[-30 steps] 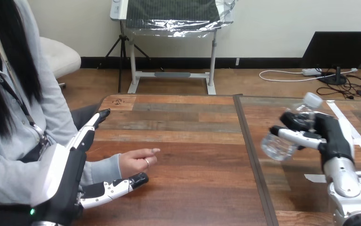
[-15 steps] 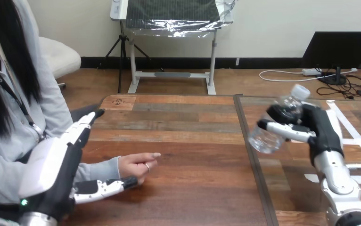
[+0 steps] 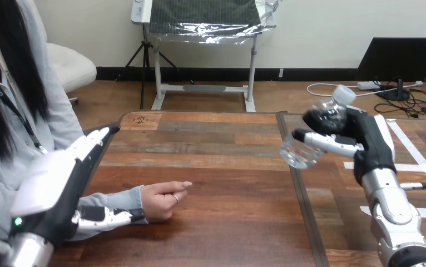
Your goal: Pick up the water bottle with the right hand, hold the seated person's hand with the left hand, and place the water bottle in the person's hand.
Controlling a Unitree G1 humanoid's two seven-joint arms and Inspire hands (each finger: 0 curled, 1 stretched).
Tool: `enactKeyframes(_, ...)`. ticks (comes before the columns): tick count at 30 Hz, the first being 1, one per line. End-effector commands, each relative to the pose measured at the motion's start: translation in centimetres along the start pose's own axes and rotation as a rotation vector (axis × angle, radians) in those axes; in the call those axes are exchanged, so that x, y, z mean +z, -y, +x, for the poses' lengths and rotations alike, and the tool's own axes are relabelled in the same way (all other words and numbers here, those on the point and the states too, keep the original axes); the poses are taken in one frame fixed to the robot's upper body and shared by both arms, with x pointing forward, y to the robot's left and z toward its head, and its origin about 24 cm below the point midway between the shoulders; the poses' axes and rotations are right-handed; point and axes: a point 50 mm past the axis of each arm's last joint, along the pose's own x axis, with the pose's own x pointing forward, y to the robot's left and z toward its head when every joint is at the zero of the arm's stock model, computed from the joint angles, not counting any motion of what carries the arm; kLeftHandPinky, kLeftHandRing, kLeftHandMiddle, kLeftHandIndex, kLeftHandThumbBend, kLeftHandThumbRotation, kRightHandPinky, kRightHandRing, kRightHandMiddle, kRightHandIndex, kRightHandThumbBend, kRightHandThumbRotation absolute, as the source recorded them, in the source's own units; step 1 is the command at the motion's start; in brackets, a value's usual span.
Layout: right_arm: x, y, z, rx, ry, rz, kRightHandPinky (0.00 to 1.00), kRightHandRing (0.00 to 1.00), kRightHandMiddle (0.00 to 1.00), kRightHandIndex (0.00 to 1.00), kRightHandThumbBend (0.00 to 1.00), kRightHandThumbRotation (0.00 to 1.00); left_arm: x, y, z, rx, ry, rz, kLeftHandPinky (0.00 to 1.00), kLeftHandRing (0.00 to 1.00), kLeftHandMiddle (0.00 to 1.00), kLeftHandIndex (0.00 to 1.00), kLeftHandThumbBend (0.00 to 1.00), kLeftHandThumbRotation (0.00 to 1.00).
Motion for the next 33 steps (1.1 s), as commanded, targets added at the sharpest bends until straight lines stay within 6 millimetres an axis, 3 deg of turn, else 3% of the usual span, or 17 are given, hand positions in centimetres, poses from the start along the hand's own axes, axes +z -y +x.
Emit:
enactKeyframes(1, 5.8, -0.6, 2.4, 0.009, 0.237, 0.055, 0.29, 0.35, 0.46, 0.46, 0.78, 0.00, 1.6, -2.3, 2.6, 0.036, 0.114, 0.067, 0.87, 0.92, 0.91, 0.90, 1.00, 0.25)
enactKeyframes(14, 6.5, -1.3, 2.0, 0.073, 0.315, 0.121, 0.29, 0.36, 0.46, 0.44, 0.75, 0.00, 1.0, -3.1, 4.0, -0.078, 0.123, 0.170, 0.83, 0.89, 0.88, 0.88, 1.00, 0.31)
enactKeyframes(33, 7.6, -2.1, 1.0, 0.161, 0.427, 0.179, 0.28, 0.34, 0.44, 0.43, 0.70, 0.00, 0.1, -2.0, 5.8, -0.256, 0.145, 0.265, 0.78, 0.79, 0.82, 0.83, 1.00, 0.30)
